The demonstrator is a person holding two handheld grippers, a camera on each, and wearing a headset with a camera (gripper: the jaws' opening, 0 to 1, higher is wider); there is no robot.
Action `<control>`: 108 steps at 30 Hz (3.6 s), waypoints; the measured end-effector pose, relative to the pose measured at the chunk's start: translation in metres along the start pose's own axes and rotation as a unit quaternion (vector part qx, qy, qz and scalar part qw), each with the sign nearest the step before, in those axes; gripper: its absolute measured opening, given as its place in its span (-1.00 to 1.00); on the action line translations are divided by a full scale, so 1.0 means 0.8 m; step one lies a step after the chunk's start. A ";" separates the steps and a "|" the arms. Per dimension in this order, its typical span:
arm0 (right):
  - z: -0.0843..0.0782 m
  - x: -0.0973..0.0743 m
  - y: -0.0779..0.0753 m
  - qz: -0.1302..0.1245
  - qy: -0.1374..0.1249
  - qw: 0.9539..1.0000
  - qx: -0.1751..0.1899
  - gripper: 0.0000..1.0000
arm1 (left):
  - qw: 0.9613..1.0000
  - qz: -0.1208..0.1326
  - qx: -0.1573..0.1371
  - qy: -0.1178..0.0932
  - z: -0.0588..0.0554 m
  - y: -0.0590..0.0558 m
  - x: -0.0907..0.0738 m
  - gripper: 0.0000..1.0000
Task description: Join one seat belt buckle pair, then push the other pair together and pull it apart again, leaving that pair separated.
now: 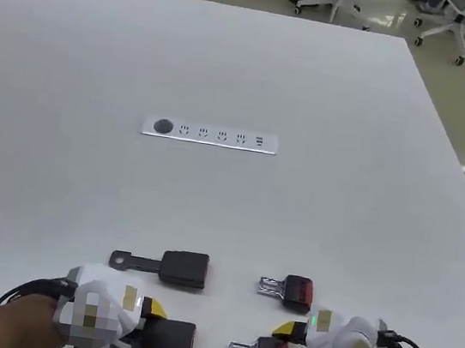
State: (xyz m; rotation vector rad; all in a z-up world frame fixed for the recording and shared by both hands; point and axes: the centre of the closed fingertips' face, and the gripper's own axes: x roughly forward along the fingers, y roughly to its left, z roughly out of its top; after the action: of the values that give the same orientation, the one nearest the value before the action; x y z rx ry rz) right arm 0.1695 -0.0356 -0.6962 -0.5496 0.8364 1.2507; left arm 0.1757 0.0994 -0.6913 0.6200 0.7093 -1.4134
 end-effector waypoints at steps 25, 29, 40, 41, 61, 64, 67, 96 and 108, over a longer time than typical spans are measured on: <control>0.063 0.043 0.010 0.012 -0.041 0.999 -0.013 -0.32 | 1.000 0.004 -0.006 0.014 0.002 0.002 0.000 -0.32; 0.064 0.041 0.010 0.012 -0.040 0.999 -0.012 -0.33 | 1.000 0.005 -0.006 0.014 0.002 0.001 0.000 -0.33; 0.071 0.047 0.010 0.006 -0.039 0.999 -0.005 -0.35 | 1.000 -0.001 0.000 0.015 0.005 0.009 0.009 -0.34; 0.074 0.051 0.009 0.004 -0.041 0.999 0.000 -0.35 | 1.000 -0.001 0.001 0.018 0.006 0.009 0.008 -0.34; 0.072 0.057 0.005 0.002 -0.027 1.000 -0.003 -0.34 | 1.000 -0.009 0.012 0.026 0.009 0.008 0.008 -0.34; 0.073 0.058 0.007 0.005 -0.028 1.000 -0.005 -0.34 | 1.000 -0.011 0.015 0.025 0.009 0.007 0.009 -0.34; 0.076 0.059 0.009 0.005 -0.028 1.000 -0.007 -0.34 | 0.999 -0.014 0.018 0.025 0.010 0.005 0.009 -0.34; 0.080 0.046 0.016 0.019 -0.115 0.993 -0.004 -0.37 | 0.999 -0.035 0.026 -0.007 0.006 0.000 0.008 -0.35; 0.078 0.042 0.016 0.023 -0.139 0.990 -0.007 -0.38 | 0.999 -0.043 0.026 -0.019 0.005 -0.001 0.007 -0.36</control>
State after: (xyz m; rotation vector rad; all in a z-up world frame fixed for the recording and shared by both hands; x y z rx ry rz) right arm 0.1753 0.0355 -0.6848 -0.3568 0.6092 1.3407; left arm 0.1754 0.0926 -0.6925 0.6082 0.6776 -1.5237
